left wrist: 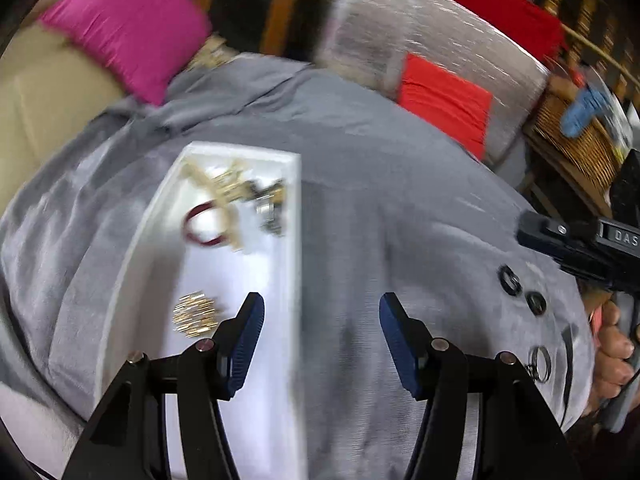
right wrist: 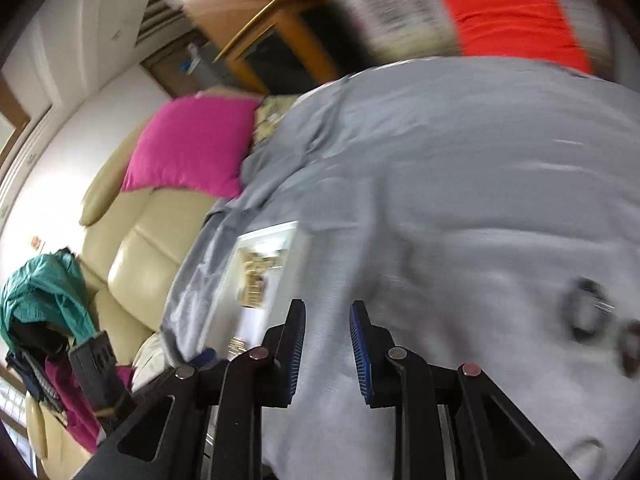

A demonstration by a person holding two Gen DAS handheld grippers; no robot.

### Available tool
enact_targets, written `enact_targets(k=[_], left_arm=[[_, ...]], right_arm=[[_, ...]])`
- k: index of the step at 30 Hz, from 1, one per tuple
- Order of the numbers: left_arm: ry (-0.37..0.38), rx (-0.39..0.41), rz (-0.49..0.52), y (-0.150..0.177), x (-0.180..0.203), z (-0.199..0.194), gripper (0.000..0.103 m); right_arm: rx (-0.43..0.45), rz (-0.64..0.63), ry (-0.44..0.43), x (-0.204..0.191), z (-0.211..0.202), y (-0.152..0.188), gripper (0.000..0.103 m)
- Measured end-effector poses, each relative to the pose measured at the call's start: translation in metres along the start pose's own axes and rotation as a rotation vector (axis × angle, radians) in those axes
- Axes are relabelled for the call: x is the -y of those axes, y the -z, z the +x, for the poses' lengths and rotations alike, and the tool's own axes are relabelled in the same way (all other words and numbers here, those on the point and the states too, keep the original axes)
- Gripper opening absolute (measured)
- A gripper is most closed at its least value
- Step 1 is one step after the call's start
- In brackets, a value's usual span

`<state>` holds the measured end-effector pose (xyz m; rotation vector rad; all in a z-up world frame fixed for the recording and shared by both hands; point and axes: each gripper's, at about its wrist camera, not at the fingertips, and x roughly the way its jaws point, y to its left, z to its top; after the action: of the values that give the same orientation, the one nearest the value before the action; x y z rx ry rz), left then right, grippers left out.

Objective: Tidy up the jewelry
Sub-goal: 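Move both open tools back over the remaining jewelry on the table, then grasp the black knotted ring with the left tool while the right tool grasps the silver bangle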

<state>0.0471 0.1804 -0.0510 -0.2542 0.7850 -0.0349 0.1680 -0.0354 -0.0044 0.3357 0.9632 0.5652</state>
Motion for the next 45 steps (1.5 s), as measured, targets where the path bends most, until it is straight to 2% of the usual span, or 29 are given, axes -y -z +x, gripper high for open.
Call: enact_targets(k=[4,8,15,18,20,23,28,34,45], left_arm=[[0.039,0.016,0.151,0.009,0.066,0.003,0.061],[0.106,-0.018,0.254,0.026,0.119,0.012,0.062],[0.217,-0.084,0.44,0.059,0.192,0.028,0.062],[0.266,-0.119,0.51,0.073,0.209,0.032,0.062],[0.301,-0.152,0.54,0.079,0.217,0.037,0.062],[0.351,-0.194,0.599,0.09,0.229,0.042,0.062],[0.364,-0.206,0.642,0.101,0.24,0.044,0.062],[0.342,-0.213,0.657,0.104,0.248,0.059,0.062],[0.329,-0.242,0.664,0.106,0.255,0.082,0.032]], right_arm=[[0.043,0.057,0.082,0.056,-0.059,0.02,0.025],[0.077,0.17,0.142,0.12,-0.104,0.044,0.025],[0.113,0.315,0.131,0.184,-0.126,0.072,0.026],[0.091,0.335,0.132,0.196,-0.125,0.077,0.026],[0.051,0.327,0.158,0.199,-0.122,0.08,0.026],[-0.008,0.332,0.15,0.205,-0.118,0.091,0.026],[-0.051,0.263,0.158,0.2,-0.119,0.101,0.026],[-0.033,0.312,0.152,0.213,-0.131,0.105,0.026],[-0.031,0.309,0.143,0.211,-0.132,0.104,0.026]])
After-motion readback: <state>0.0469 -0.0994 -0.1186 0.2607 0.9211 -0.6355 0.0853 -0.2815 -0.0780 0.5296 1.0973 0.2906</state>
